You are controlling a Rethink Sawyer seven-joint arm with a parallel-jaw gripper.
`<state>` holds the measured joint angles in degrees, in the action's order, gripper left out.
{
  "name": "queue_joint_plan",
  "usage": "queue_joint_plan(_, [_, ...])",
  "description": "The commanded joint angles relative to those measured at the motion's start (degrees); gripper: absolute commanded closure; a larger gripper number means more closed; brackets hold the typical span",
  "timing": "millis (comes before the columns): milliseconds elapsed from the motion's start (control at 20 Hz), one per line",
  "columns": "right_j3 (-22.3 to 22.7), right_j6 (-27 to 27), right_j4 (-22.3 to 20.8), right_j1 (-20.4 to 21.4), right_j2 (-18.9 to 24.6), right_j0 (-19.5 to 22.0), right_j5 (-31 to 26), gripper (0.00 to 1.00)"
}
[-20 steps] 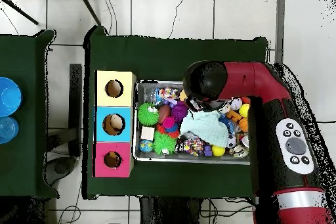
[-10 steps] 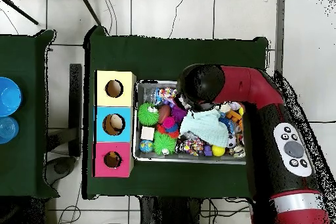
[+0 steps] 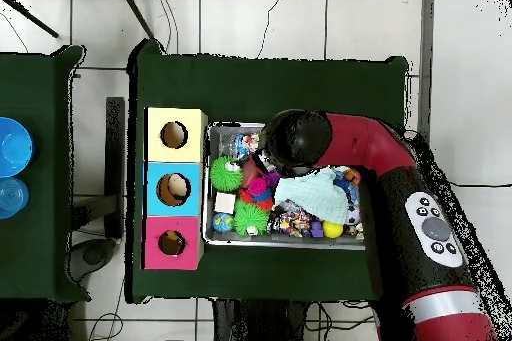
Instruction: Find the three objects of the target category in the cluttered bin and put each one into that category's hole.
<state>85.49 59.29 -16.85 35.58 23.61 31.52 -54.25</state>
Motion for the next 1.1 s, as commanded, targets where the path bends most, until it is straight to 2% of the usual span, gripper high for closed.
queue_joint_plan(50, [6.35, 5.82, 1.08, -4.73, 1.01, -0.57, 2.13, 0.0])
queue_joint_plan(350, [1.38, 3.09, -3.33, -9.68, -1.46, -2.66, -1.15, 0.0])
queue_joint_plan(600, [-0.06, 2.21, -4.43, -10.6, -2.2, -3.14, -1.49, 0.0])
queue_joint_plan(900, [0.19, 1.76, -7.06, -11.32, -2.64, -2.98, 1.72, 0.0])
queue_joint_plan(1100, [-1.91, 1.26, -10.33, -10.39, -4.41, -5.05, -1.38, 0.0])
